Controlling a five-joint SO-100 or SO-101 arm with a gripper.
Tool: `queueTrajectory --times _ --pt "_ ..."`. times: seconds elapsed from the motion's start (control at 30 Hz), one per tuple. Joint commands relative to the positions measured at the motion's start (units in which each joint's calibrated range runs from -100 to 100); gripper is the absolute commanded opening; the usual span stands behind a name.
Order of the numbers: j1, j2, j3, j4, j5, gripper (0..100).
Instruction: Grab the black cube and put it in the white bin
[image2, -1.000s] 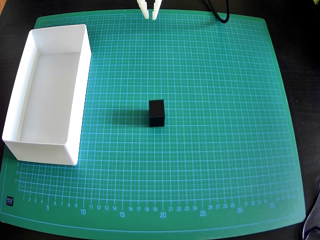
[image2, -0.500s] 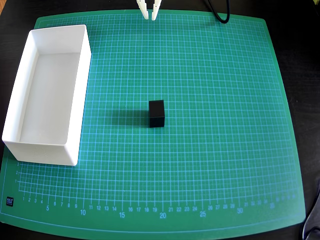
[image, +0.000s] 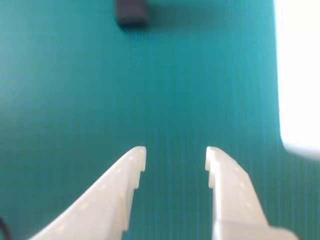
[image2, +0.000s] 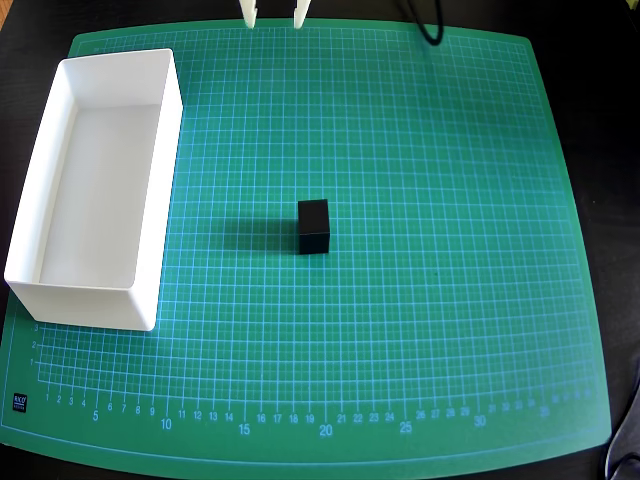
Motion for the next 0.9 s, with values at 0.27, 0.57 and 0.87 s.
queueTrajectory --times 0.27,0.57,0.87 --pt "-7.0 44.8 -53.1 8.4 -0.2 17" --pt "-5.4 65.3 -83.4 23.0 -0.2 17" --pt "-5.1 77.9 -104.8 38.4 -2.4 17"
